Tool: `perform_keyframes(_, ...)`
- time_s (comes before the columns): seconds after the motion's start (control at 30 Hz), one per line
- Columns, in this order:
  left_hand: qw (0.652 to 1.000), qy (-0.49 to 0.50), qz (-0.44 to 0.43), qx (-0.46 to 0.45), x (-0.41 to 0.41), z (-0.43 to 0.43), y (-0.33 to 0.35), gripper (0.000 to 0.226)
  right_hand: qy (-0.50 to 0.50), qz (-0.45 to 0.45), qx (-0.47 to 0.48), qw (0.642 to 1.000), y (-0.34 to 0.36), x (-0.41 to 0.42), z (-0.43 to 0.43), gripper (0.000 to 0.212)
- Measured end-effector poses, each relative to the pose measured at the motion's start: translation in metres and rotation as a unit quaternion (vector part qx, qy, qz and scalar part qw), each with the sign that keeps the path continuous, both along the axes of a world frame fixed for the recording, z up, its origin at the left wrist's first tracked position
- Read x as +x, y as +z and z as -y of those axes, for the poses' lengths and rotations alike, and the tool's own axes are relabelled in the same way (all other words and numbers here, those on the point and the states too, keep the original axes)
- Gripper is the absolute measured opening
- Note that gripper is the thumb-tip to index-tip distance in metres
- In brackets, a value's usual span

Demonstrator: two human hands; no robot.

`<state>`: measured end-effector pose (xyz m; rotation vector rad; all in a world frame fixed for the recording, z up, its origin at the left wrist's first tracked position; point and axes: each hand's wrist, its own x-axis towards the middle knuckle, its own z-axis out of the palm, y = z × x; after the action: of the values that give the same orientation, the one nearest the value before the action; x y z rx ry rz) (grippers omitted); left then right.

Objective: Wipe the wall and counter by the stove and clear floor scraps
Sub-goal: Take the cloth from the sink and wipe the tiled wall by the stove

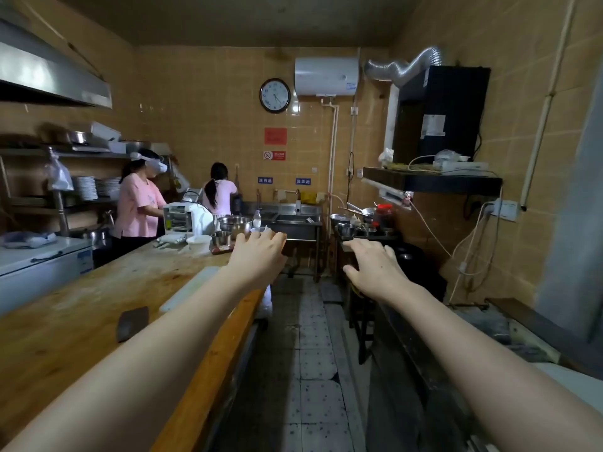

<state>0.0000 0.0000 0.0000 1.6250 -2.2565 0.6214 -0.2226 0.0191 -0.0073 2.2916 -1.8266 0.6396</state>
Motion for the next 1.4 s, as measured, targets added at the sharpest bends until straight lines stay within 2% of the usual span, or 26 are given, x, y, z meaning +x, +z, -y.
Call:
perform_keyframes(0.17, 0.999, 0.007, -0.001, 0.044, -0.007, 0.028, -0.002, 0.04, -0.005, -0.004, 0.008, 1.0, -0.004, -0.001, 0.019, 0.052)
perform_keyframes(0.47, 0.997, 0.006, -0.032, 0.073, -0.018, 0.054, -0.035, 0.045, -0.012, -0.001, 0.056, 0.998, -0.038, -0.02, 0.055, 0.053)
perform_keyframes(0.63, 0.995, 0.013, -0.042, 0.091, 0.001, 0.084, -0.047, 0.043, -0.001, -0.009, 0.083, 0.997, -0.056, 0.0, 0.094, 0.054)
perform_keyframes(0.77, 0.987, 0.02, -0.073, 0.14, 0.031, 0.123, -0.056, 0.036, 0.007, -0.013, 0.072, 0.997, -0.061, 0.019, 0.132, 0.054)
perform_keyframes(1.03, 0.984, 0.028, -0.067, 0.165, 0.053, 0.183, -0.073, 0.038, -0.004, -0.011, 0.104, 0.995, -0.07, 0.035, 0.189, 0.056)
perform_keyframes(1.23, 0.989, 0.04, -0.052, 0.135, 0.061, 0.231, -0.076, 0.04, -0.011, 0.008, 0.115, 0.993, -0.076, 0.033, 0.24, 0.056)
perform_keyframes(1.4, 0.987, 0.059, -0.04, 0.144, 0.075, 0.277, -0.084, 0.043, -0.016, 0.007, 0.131, 0.991, -0.092, 0.041, 0.292, 0.056)
